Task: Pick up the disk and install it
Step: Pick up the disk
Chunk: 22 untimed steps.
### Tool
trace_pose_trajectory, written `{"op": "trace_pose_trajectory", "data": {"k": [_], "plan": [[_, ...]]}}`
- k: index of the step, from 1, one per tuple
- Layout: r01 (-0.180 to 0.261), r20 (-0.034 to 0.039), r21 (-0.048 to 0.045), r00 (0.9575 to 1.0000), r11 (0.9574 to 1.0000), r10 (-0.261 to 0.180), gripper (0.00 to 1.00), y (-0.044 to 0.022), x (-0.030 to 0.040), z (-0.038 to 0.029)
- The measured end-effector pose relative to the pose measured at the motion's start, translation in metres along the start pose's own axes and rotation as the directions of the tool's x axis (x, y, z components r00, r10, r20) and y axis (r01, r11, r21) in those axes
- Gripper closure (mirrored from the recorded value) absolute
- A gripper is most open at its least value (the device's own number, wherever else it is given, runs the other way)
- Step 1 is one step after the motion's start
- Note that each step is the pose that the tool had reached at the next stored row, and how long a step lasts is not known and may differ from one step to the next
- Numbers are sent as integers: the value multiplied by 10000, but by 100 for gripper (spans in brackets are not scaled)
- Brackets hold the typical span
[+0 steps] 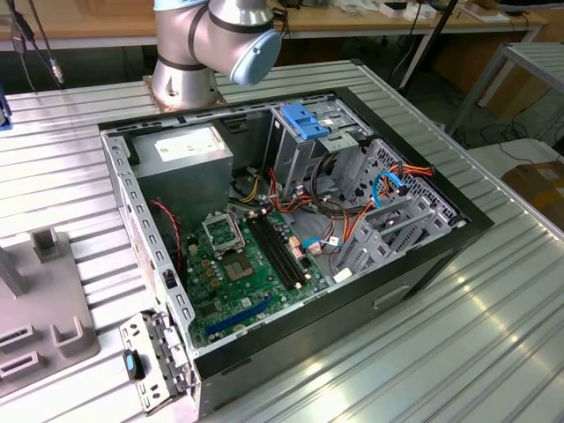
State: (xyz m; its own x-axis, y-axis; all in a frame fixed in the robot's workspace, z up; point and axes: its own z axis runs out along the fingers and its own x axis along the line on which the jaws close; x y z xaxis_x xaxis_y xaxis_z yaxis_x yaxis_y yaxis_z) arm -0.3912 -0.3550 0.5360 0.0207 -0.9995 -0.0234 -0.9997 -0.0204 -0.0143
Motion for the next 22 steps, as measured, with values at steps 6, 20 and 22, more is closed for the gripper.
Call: {"op": "trace_pose_trajectory", "data": {"k": [6, 20, 22], "plan": [[-1, 0, 0, 10000, 10000, 1, 63, -415, 9, 6], [0, -1, -1, 10000, 10000, 0, 63, -1075, 22, 14], [0, 0, 0, 10000, 10000, 0, 63, -1171, 24, 16]]}}
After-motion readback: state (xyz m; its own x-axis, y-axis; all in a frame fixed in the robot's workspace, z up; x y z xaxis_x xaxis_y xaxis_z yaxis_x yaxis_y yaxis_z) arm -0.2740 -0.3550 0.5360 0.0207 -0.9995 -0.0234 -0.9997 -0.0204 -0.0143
